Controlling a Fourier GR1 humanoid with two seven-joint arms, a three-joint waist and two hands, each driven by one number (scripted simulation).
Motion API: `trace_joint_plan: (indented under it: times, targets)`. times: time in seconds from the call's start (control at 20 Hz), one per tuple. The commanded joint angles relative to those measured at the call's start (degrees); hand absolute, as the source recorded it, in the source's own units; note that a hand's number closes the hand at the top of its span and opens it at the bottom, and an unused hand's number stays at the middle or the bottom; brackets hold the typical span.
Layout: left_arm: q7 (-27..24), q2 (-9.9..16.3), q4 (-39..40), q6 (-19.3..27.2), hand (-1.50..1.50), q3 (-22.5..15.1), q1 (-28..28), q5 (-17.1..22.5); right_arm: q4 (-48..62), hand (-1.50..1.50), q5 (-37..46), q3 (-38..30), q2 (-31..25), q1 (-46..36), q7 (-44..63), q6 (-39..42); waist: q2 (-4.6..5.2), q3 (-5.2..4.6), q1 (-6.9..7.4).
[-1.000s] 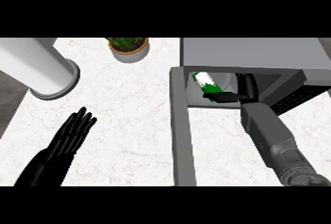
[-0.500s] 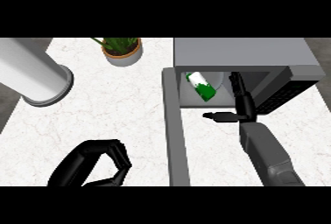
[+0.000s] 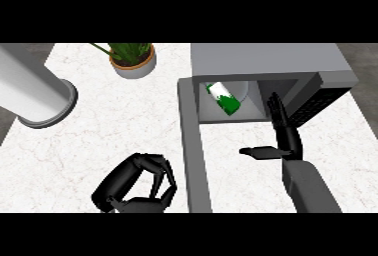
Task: Pick up the milk, place it into the microwave and close the microwave
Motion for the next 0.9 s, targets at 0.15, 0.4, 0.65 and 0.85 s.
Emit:
trace_joint_plan:
  times: [0.15, 0.4, 0.65, 0.85]
  targets:
    - [-3.4, -0.5, 8.8, -0.7, 1.50, -5.7, -1.6, -3.0, -23.6, -1.50, -1.7, 4.0, -0.3, 15.8, 5.9, 3.4, -0.08, -0.06, -0.42]
    - [-1.9, -0.9, 15.3, 4.8, 1.50, -14.8, -7.8, 1.0, -39.9, -1.50, -4.4, 5.1, -1.7, 25.7, 13.1, 6.0, 0.27, -0.02, -0.30]
    - [-2.7, -0.9, 21.1, 16.1, 1.50, -27.1, -11.9, 0.0, -54.3, -1.50, -7.9, 4.2, -3.5, 33.3, 19.0, 7.8, 0.37, -0.03, -0.77]
    - [-2.4, -0.9, 26.4, 30.0, 1.50, -35.5, -19.5, 7.2, -59.9, -1.50, -12.0, 3.6, -5.6, 36.8, 20.7, 12.7, 0.70, -0.01, -1.31]
